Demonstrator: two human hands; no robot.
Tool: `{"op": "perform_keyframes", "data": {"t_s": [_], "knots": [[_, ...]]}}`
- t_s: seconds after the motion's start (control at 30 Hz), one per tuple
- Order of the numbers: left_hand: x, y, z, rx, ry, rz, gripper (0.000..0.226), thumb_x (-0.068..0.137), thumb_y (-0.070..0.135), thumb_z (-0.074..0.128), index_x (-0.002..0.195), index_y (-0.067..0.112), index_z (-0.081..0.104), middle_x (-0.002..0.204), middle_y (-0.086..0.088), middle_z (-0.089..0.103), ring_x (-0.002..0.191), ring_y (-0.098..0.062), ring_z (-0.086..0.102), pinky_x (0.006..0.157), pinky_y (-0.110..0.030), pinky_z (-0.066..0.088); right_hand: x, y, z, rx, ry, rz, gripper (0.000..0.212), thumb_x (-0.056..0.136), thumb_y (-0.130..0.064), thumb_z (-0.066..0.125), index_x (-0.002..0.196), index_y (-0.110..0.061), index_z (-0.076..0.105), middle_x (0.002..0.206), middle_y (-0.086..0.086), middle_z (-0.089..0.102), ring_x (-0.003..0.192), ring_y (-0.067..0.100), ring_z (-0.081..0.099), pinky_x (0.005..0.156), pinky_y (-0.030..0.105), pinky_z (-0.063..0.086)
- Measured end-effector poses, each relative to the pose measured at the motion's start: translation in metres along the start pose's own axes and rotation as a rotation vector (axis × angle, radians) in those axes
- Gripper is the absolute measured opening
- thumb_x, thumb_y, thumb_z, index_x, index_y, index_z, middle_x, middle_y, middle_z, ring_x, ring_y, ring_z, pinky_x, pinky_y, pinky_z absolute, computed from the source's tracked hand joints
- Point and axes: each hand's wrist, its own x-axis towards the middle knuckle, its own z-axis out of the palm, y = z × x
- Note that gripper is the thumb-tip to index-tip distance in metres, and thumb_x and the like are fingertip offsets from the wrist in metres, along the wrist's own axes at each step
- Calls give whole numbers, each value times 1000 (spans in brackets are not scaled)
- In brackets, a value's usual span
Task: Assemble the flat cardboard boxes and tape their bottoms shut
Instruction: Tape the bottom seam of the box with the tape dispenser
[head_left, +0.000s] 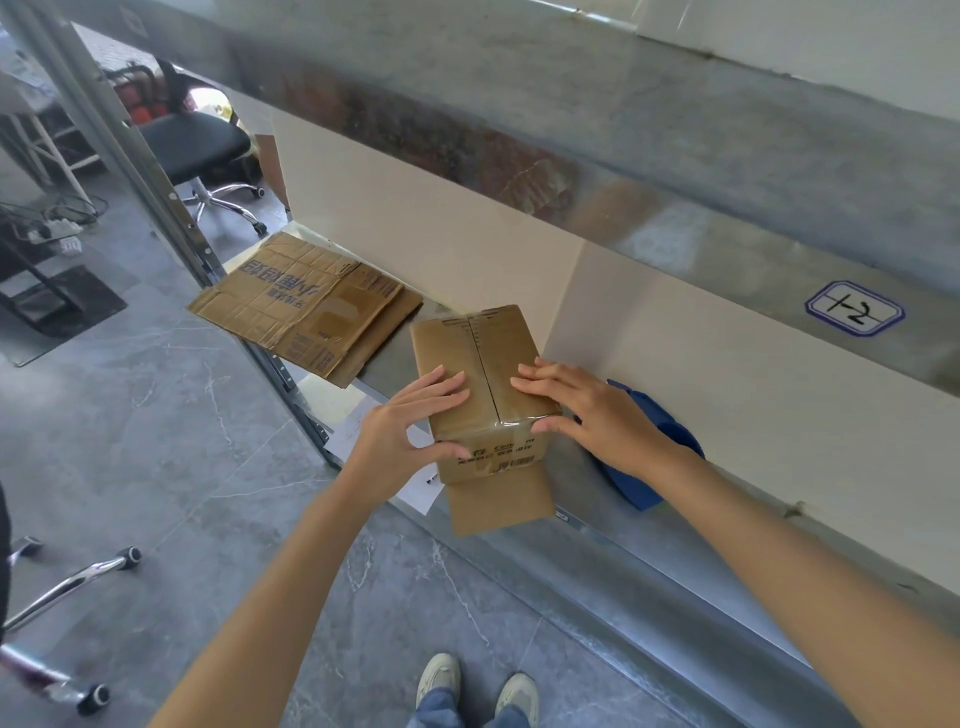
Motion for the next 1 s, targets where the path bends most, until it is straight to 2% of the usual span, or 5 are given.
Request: {"op": "perform_keyframes", "data": {"t_s": [0.23, 0.33, 0.47, 0.8, 1.0], "knots": [[4, -2, 17, 170, 93, 84, 59, 70, 48, 80, 115, 14, 63, 137, 13, 53, 138, -3, 35, 110, -11, 25, 5, -10, 5, -106, 6, 11, 69, 84, -66, 55, 136, -21, 50, 143, -10, 41, 133, 6, 34, 95, 35, 48], [6, -1, 32, 223, 125, 121, 58, 78, 51, 74, 110, 8, 52, 141, 5, 47, 142, -11, 32, 113, -32, 34, 14, -22, 11, -205, 37, -16, 72, 83, -67, 54, 126, -9, 49, 140, 0, 42, 126, 15, 39, 97, 28, 42], [7, -6, 37, 240, 125, 145, 60, 81, 50, 71, 113, 5, 48, 146, -3, 45, 146, -21, 31, 108, -57, 38, 18, -24, 18, -190, -14, -65, 70, 89, -58, 50, 136, -7, 42, 157, 5, 28, 146, 17, 19, 121, 39, 20], [11, -18, 43, 240, 148, 154, 73, 83, 49, 72, 142, 15, 47, 153, 6, 41, 147, -15, 28, 112, -58, 33, 20, -11, 37, -192, 25, -115, 76, 93, -56, 44, 155, -15, 26, 164, 4, 19, 152, 20, 11, 123, 48, 16], [7, -12, 37, 224, 117, 109, 70, 86, 54, 68, 143, 20, 46, 153, 14, 39, 148, -10, 23, 115, -56, 31, 21, -10, 33, 26, -28, -27, 78, 93, -60, 47, 157, -24, 21, 165, -10, 12, 151, 2, 0, 125, 39, 7]]}}
